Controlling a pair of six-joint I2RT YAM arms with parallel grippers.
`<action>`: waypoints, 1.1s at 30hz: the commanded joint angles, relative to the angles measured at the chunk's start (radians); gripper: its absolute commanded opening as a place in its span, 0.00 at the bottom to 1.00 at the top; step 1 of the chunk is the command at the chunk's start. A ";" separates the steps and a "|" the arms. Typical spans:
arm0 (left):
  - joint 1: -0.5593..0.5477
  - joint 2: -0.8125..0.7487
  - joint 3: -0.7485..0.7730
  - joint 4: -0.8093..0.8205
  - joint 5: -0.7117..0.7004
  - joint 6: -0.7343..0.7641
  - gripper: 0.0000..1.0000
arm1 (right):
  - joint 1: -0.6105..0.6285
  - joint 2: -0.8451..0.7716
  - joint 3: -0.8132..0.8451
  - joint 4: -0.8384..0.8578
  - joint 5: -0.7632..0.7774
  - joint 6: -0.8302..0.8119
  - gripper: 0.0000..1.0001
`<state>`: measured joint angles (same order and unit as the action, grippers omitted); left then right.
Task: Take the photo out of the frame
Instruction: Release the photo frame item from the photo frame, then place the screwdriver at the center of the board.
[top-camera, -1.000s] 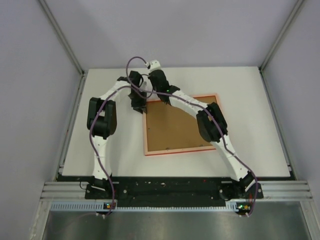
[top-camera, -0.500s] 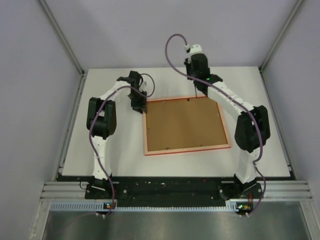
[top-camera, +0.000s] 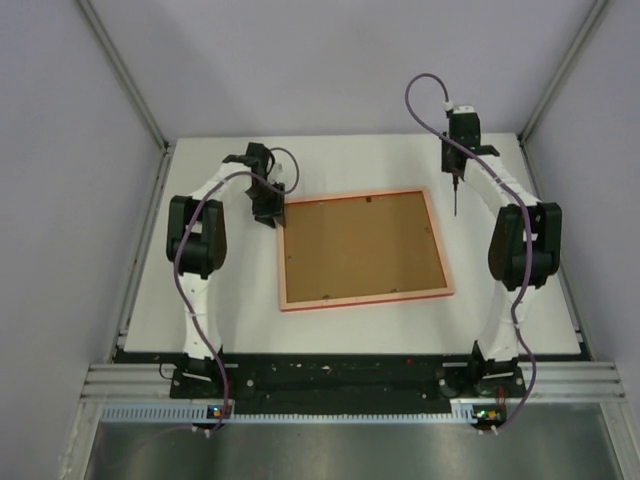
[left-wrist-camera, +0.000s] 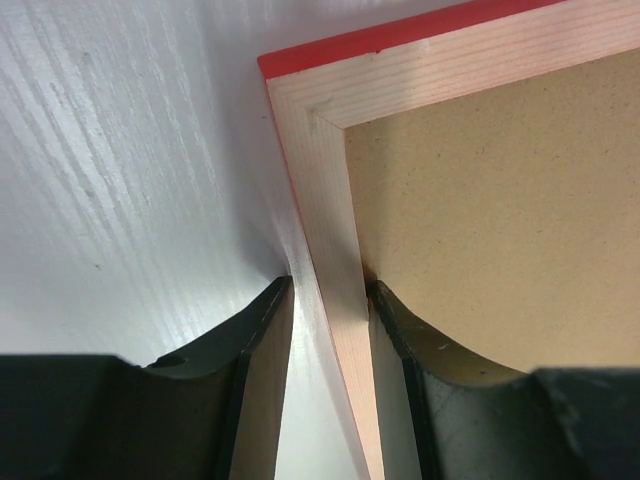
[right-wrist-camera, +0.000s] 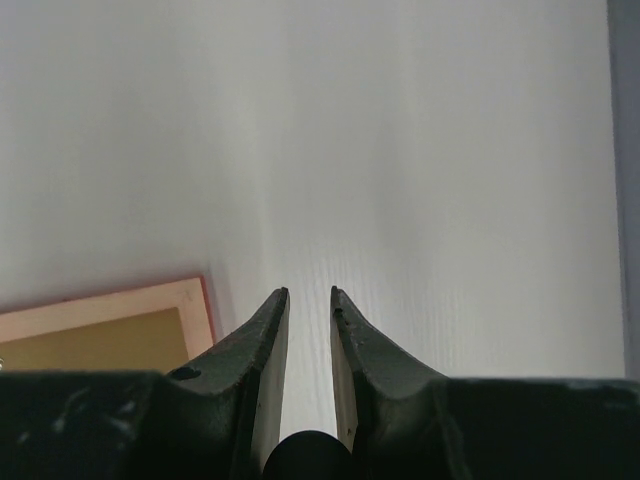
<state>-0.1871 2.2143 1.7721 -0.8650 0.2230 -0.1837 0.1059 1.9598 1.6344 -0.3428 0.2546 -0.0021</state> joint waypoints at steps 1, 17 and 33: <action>0.041 -0.022 -0.031 -0.009 -0.077 0.036 0.41 | -0.024 0.071 0.169 -0.178 -0.024 -0.079 0.00; 0.075 -0.024 0.001 -0.035 -0.025 0.039 0.41 | -0.149 0.464 0.478 -0.582 -0.333 -0.093 0.00; 0.075 -0.056 0.000 -0.037 -0.033 0.038 0.41 | -0.144 0.436 0.383 -0.489 -0.353 -0.044 0.48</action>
<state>-0.1192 2.2074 1.7653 -0.8837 0.2337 -0.1654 -0.0475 2.3970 2.0850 -0.8558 -0.0925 -0.0628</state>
